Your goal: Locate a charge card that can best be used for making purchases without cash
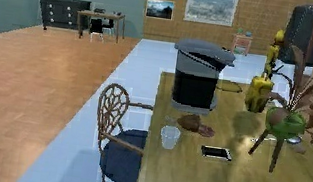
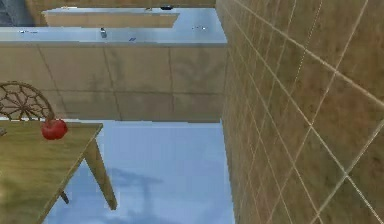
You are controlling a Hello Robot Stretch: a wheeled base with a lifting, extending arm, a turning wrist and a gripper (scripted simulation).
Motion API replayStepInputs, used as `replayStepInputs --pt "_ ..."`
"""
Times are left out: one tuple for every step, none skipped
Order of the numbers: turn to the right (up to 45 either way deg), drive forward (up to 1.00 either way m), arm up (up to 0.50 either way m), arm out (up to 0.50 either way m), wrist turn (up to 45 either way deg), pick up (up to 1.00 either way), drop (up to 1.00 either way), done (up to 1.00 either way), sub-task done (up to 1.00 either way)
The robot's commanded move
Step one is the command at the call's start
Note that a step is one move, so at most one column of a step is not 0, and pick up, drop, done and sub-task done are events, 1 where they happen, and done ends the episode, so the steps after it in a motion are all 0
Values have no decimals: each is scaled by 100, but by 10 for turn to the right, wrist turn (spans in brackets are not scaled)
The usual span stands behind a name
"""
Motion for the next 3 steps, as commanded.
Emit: replayStepInputs --pt "0 5 0 0 0 0 0 0 0" --pt "450 0 0 0 0 0 0 0 0" --pt "450 0 0 0 0 0 0 0 0"
